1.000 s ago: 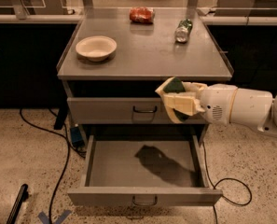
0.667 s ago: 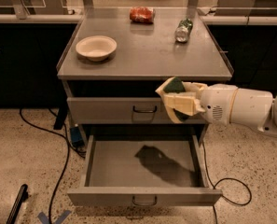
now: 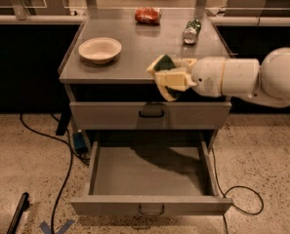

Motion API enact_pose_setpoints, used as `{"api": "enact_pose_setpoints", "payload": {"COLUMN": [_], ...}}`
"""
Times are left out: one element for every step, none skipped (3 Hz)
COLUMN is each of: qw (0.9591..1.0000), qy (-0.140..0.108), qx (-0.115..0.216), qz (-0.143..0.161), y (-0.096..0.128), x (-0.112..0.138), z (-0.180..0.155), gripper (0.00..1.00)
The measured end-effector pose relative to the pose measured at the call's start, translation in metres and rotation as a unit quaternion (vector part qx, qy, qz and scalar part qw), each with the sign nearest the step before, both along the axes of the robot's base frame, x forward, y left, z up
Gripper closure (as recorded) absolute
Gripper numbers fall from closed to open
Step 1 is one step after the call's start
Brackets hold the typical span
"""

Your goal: Pick sponge from middle drawer and place on counter

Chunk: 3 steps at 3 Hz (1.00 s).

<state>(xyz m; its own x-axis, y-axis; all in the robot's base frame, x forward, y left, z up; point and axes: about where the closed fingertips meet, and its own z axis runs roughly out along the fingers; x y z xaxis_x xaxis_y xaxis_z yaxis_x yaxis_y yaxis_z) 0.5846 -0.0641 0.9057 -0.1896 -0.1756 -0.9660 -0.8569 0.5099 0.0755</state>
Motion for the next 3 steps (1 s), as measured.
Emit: {"api": "enact_pose_setpoints", "payload": {"qw": [0.9994,0.9981,0.995], "qy": [-0.013,-0.011,0.015], "qx": [-0.026,-0.056,-0.096], "qz": [0.018,0.024,0.022], "y": [0.017,0.03,0.038], "x": [0.044,0.088,0.134], "z": [0.036,0.059,0.055], "gripper": [1.0,1.0,1.0]}}
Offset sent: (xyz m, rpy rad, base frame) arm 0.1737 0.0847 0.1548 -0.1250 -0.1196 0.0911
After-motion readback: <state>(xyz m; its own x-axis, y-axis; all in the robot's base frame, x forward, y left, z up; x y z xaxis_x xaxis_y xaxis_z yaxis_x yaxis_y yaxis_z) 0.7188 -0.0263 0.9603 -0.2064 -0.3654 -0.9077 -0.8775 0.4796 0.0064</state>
